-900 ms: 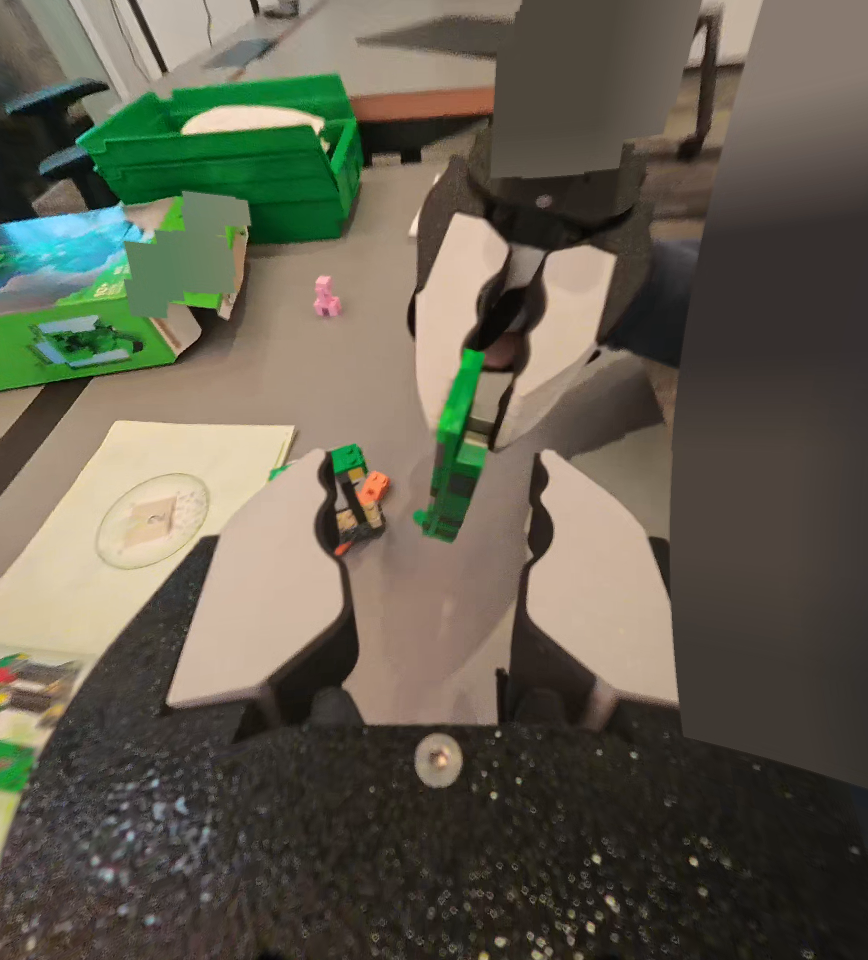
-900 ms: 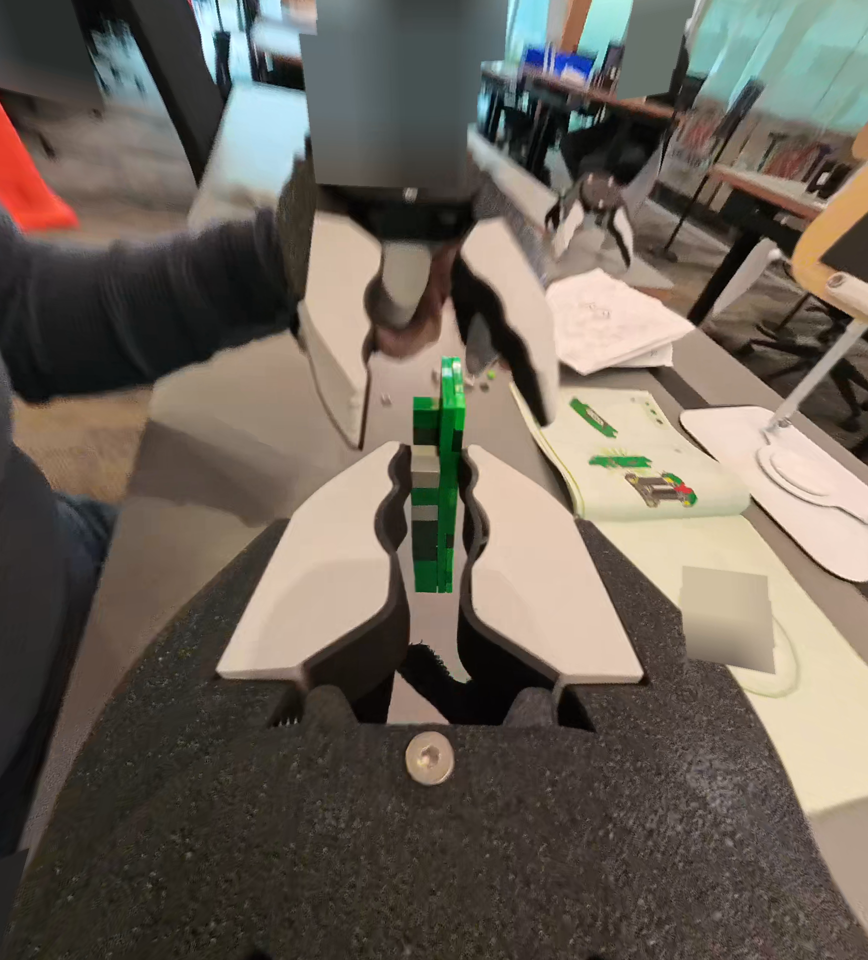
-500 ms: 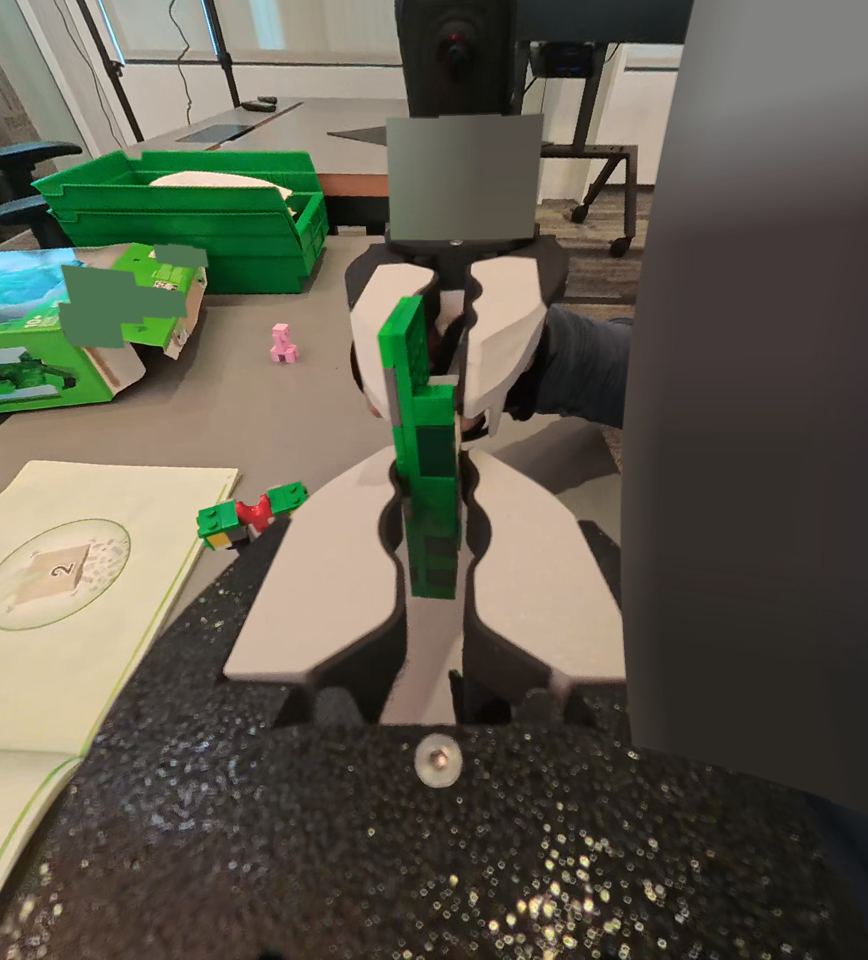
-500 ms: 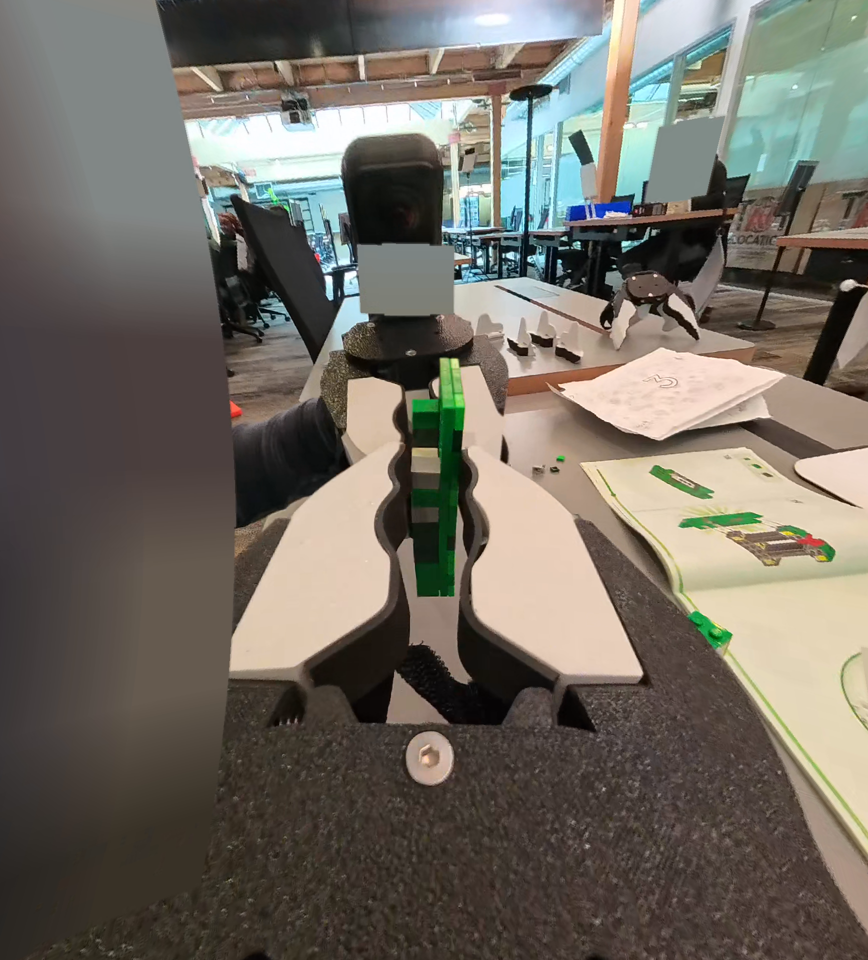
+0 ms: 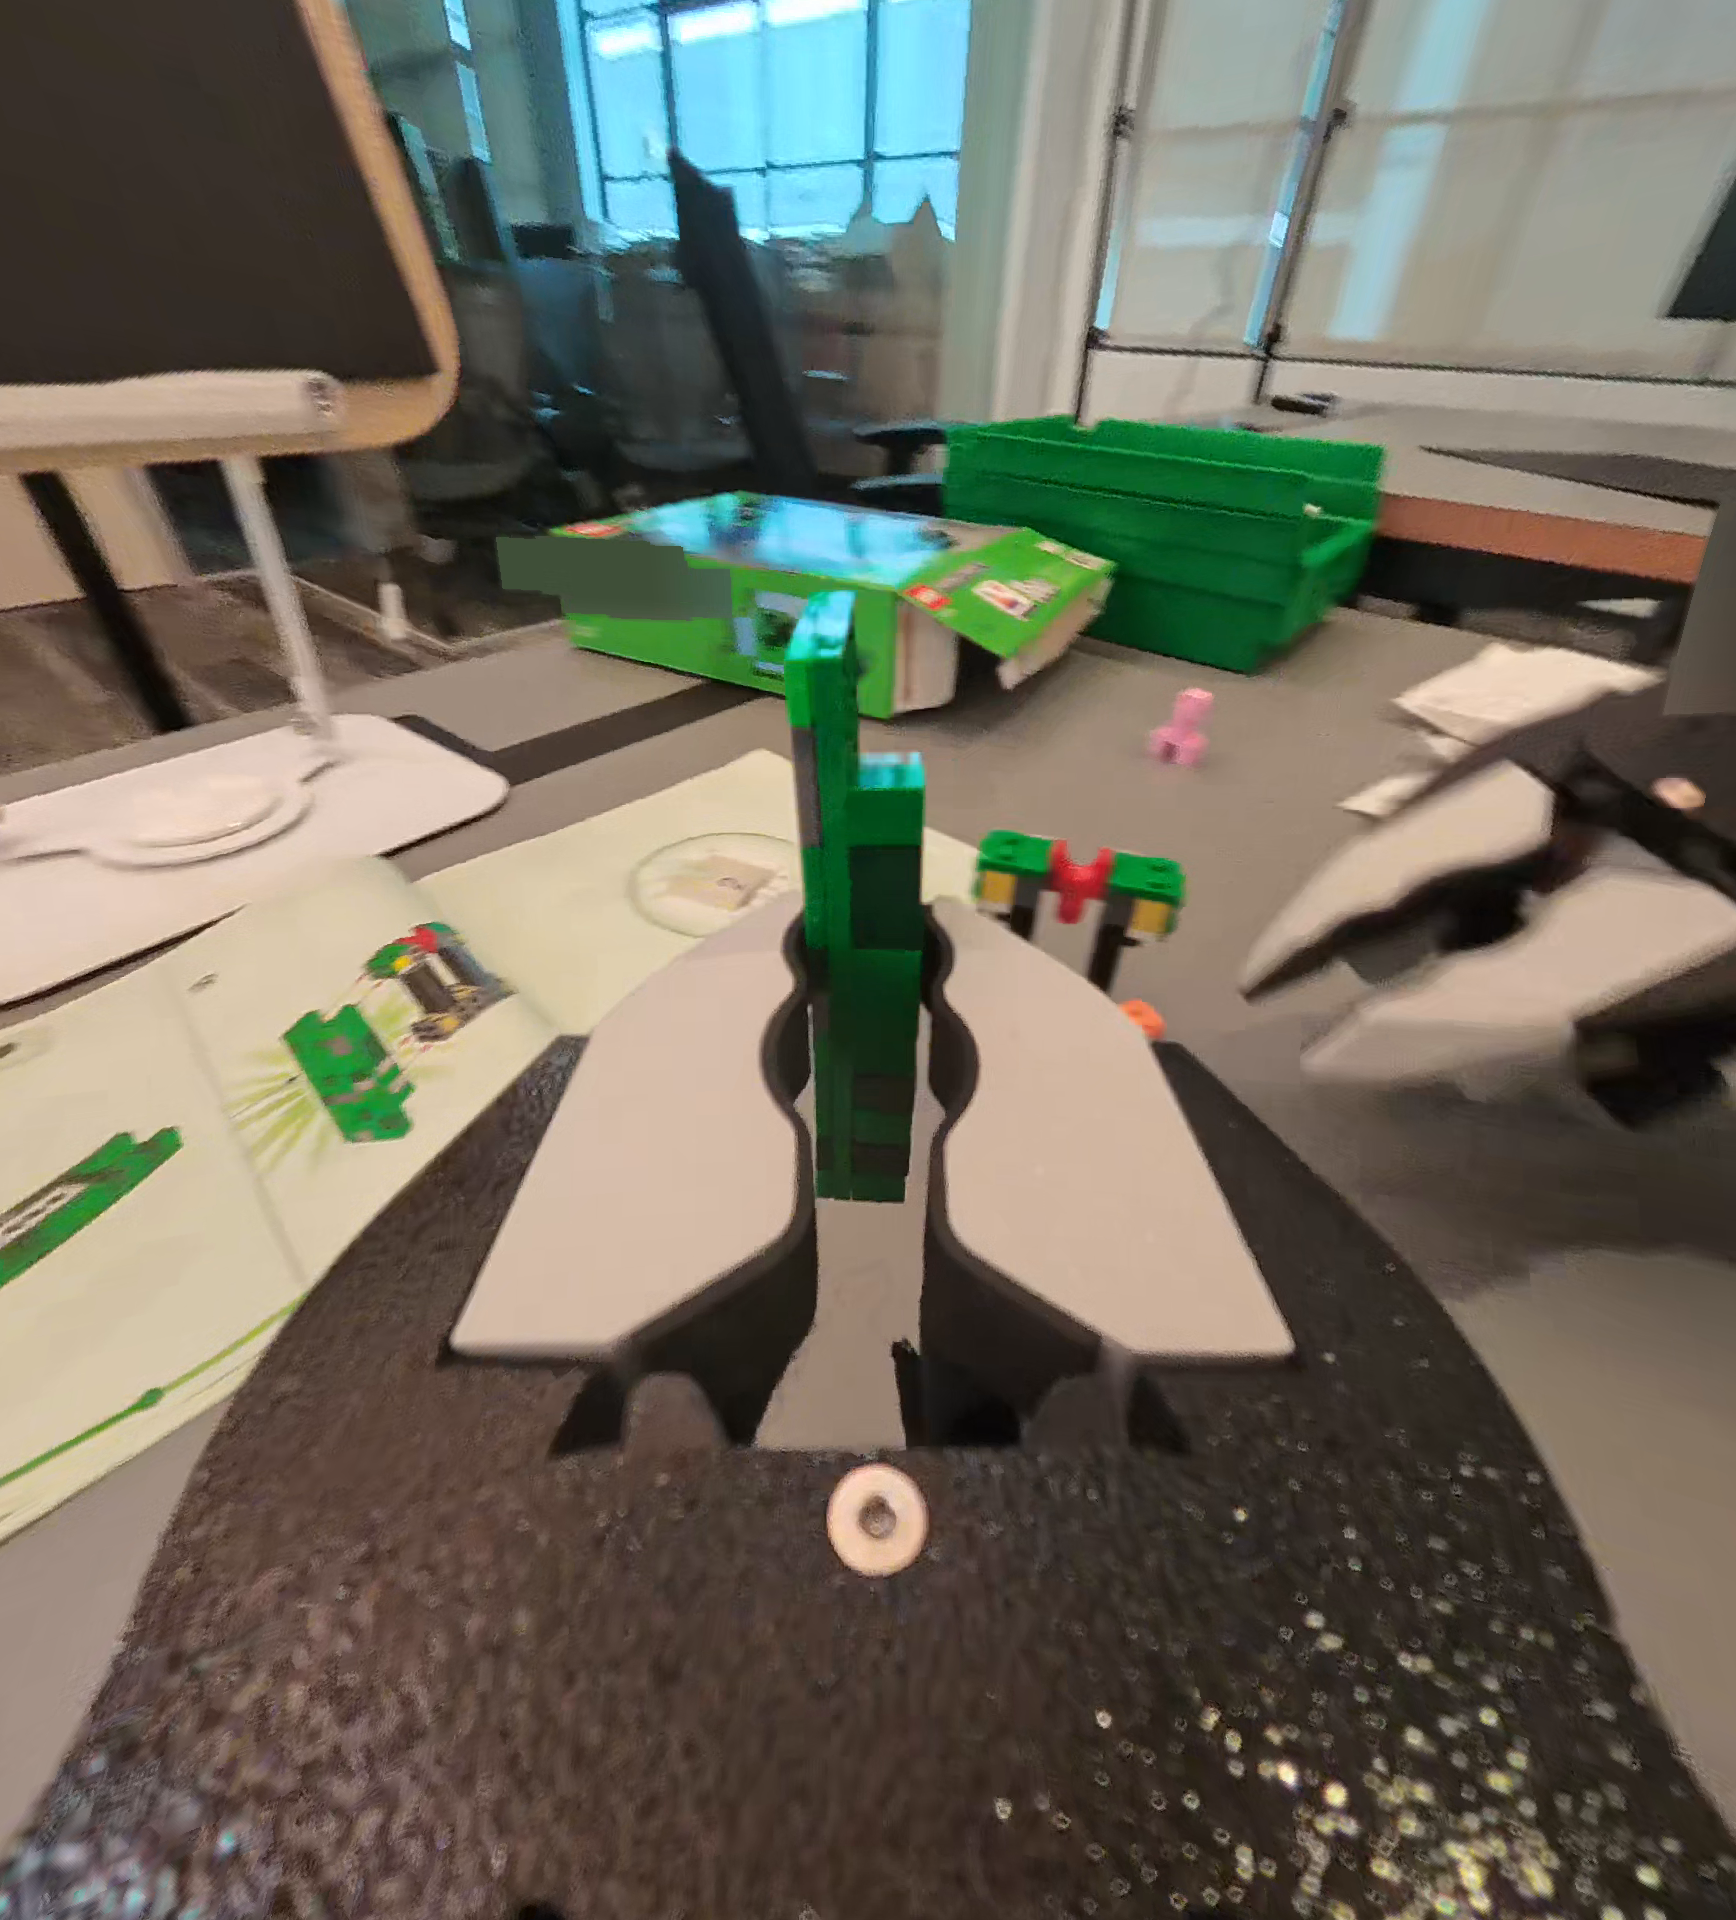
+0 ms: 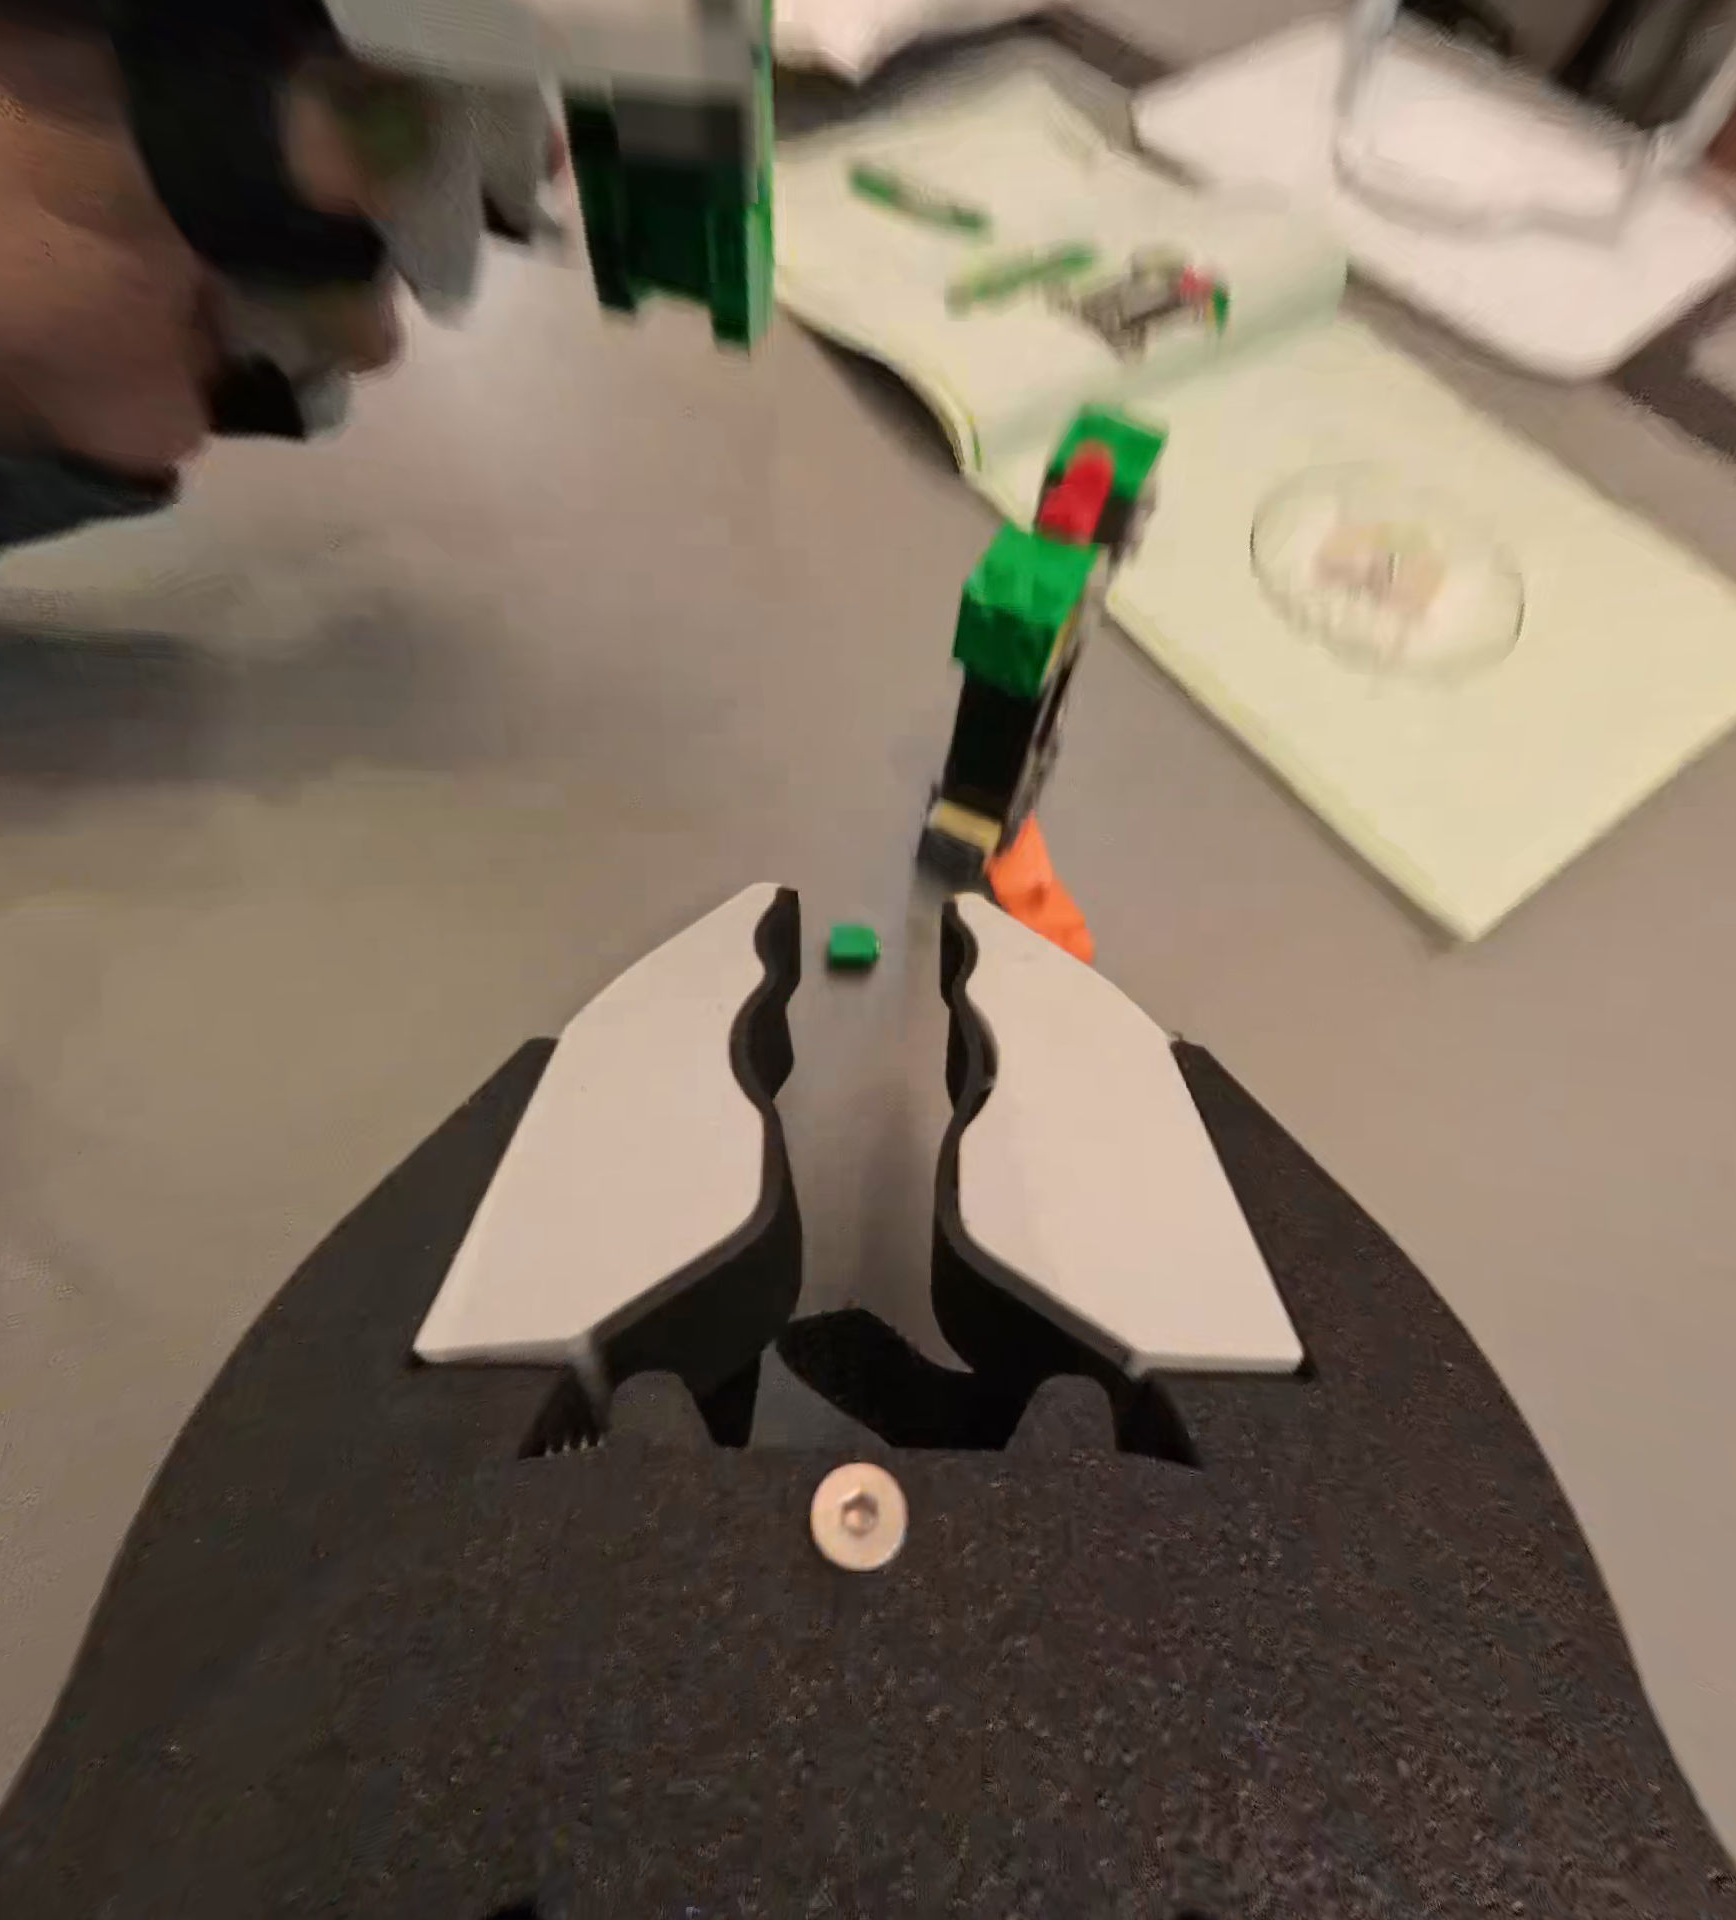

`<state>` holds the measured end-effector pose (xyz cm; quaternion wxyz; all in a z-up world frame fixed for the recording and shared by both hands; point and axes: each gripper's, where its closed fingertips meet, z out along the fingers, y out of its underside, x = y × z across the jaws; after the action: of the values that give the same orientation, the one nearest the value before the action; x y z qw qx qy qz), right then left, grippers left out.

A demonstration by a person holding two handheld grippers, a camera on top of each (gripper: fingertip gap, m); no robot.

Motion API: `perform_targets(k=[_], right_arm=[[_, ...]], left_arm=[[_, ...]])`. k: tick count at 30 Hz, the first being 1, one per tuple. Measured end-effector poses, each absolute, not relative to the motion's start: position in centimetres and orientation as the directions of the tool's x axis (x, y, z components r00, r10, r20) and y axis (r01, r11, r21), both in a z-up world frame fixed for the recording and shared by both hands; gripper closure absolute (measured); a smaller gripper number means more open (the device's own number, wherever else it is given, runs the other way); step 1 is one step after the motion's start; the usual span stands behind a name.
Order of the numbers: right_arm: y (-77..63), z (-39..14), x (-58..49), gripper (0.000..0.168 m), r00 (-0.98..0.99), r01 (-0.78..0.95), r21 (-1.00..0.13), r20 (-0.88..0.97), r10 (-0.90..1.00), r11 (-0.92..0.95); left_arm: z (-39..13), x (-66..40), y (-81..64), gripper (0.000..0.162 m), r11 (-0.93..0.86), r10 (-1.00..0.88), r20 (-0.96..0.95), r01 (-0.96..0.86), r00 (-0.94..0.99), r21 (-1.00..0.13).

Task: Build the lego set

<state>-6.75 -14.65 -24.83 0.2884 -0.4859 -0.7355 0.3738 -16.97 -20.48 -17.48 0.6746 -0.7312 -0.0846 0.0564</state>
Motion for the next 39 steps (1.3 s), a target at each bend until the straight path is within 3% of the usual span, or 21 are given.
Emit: perform_targets(k=[3,7,13,17,21,28,32,39], right_arm=[[-14.8,-26.8,-6.4,0.149,-0.229,0.572,-0.791,0.101,0.968,0.218],[-13.3,-27.4,-6.4,0.153,-0.037,0.616,-0.748,0.286,0.957,0.247],[-13.3,-26.1,-6.4,0.120,0.236,0.575,-0.818,0.203,0.950,0.032],[-12.9,-26.4,-6.7,0.116,0.335,0.619,-0.785,0.281,0.899,0.015],[-13.8,-27.8,-7.2,0.117,0.377,0.646,-0.759,0.219,0.900,-0.086],[-12.0,-27.3,-4.7,0.133,0.451,0.685,-0.724,0.327,0.830,-0.087],[-13.3,-27.0,-5.4,0.151,0.412,0.638,-0.762,0.220,0.884,-0.107],[-13.6,-28.2,-5.9,0.154,0.352,0.660,-0.745,0.197,0.915,-0.093]], left_arm=[[-17.4,-18.3,-19.9,0.145,-0.023,0.247,0.002,0.008,0.969,-1.000],[-16.5,-19.7,-19.4,0.145,0.048,0.277,-0.058,-0.075,0.959,-0.996],[-15.2,-20.1,-18.4,0.144,0.146,0.229,-0.087,-0.122,0.970,-0.982],[-16.3,-19.3,-18.1,0.145,0.137,0.175,-0.092,-0.116,0.980,-0.984],[-15.9,-18.8,-18.6,0.145,0.155,0.151,-0.086,-0.109,0.985,-0.982],[-15.8,-17.7,-18.2,0.145,0.130,0.102,-0.128,-0.141,0.986,-0.981],[-15.8,-17.7,-18.2,0.145,0.133,0.076,-0.096,-0.105,0.992,-0.985],[-15.8,-17.6,-18.0,0.145,0.140,-0.024,-0.006,-0.002,1.000,-0.990]])
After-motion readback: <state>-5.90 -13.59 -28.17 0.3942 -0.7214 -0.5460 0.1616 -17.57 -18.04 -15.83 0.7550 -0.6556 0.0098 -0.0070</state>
